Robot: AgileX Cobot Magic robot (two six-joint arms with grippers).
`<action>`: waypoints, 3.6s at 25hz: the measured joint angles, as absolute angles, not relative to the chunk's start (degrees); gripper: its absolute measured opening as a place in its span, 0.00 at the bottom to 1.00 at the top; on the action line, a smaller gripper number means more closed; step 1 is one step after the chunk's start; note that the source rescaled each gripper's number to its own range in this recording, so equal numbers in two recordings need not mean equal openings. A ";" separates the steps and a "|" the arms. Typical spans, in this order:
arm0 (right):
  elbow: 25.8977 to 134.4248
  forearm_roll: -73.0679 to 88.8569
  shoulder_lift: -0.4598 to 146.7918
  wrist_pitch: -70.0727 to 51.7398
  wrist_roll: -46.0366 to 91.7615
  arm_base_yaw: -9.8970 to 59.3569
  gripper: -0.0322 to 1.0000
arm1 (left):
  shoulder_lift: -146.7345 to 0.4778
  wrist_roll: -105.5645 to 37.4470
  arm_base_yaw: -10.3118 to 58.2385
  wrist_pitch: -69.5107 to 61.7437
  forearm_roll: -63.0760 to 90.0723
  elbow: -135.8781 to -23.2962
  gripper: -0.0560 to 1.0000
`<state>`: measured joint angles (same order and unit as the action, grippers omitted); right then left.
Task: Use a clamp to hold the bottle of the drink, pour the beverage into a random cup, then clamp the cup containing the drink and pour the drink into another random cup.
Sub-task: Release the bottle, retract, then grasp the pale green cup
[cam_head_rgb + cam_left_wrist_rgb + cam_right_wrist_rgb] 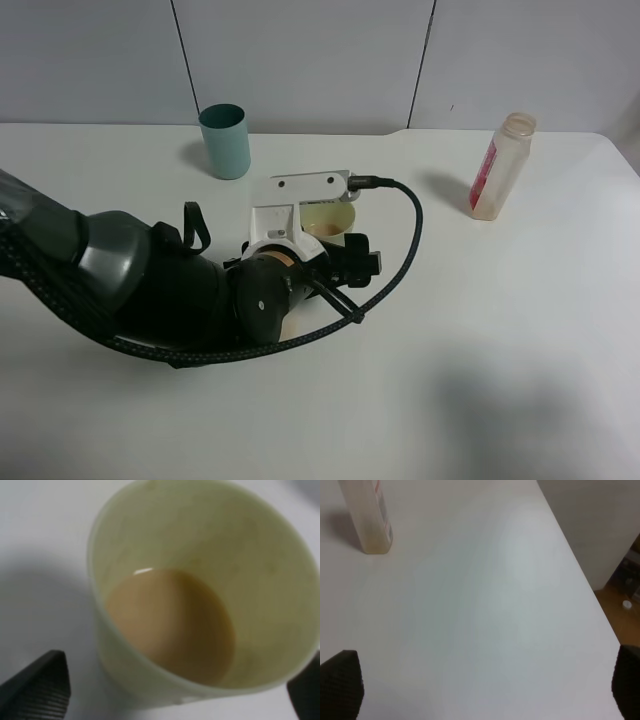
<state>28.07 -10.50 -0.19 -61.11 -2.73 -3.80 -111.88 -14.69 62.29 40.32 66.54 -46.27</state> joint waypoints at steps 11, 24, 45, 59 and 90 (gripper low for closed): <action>28.07 -10.50 -0.19 -61.11 -2.73 -3.80 1.00 | -113.64 -14.69 62.29 42.37 65.44 -46.32 0.74; 28.07 -10.50 -0.19 -61.11 -2.73 -3.80 1.00 | -117.39 -12.89 59.67 43.43 60.13 -48.11 0.74; 28.07 -10.50 -0.19 -61.11 -2.73 -3.80 1.00 | -122.95 -5.60 59.67 51.42 57.08 -48.22 0.74; 28.07 -10.50 -0.19 -61.11 -2.73 -3.80 1.00 | -126.08 -3.61 58.27 55.63 52.26 -48.57 0.74; 28.07 -10.50 -0.19 -61.11 -2.73 -3.80 1.00 | -124.87 -6.02 57.41 52.55 48.01 -50.10 0.06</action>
<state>28.07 -10.50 -0.19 -61.11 -2.73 -3.80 -124.87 -6.02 57.41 52.55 48.01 -50.10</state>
